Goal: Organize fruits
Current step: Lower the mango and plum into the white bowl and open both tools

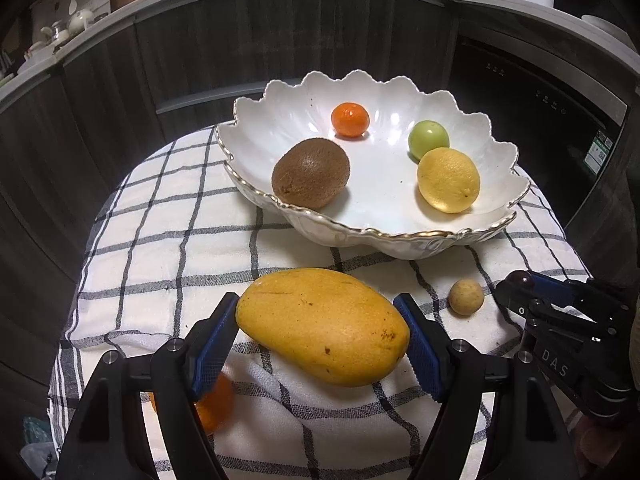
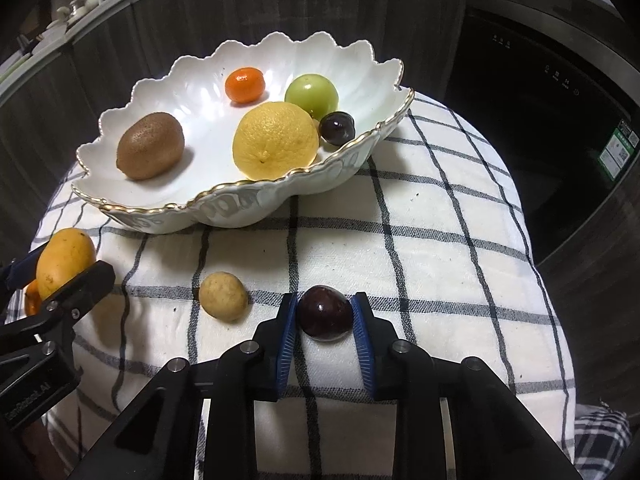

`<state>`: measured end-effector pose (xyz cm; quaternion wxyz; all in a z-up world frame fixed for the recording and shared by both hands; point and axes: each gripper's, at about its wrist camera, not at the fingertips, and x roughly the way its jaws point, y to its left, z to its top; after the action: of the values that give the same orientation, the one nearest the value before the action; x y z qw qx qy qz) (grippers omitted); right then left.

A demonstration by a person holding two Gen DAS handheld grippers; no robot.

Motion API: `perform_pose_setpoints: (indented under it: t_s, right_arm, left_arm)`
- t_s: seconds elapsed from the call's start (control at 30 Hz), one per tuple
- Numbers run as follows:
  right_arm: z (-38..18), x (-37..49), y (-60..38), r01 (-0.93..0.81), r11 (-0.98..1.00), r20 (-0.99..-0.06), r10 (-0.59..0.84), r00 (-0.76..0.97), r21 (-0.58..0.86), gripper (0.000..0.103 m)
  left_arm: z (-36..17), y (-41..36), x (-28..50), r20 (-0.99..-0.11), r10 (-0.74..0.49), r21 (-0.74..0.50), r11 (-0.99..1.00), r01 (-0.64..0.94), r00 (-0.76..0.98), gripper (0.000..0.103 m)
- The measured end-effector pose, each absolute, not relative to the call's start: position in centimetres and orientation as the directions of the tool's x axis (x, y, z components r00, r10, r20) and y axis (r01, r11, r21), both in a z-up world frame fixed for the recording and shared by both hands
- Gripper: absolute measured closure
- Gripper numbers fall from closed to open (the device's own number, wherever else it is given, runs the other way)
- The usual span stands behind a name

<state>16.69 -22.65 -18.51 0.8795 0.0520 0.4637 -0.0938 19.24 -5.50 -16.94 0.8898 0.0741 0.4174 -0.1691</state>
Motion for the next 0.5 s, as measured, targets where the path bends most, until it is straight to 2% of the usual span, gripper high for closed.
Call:
perform_pose_setpoints:
  t_s: [0.5]
  right_arm:
    - [-12.8, 15.4, -21.8, 0.178, 0.984, -0.762, -0.097, 0.641, 0.025, 0.074]
  left_arm:
    - [-12.9, -5.5, 18.2, -0.719, -0.264, -0.025, 0.934, 0.356, 0.643, 0.026]
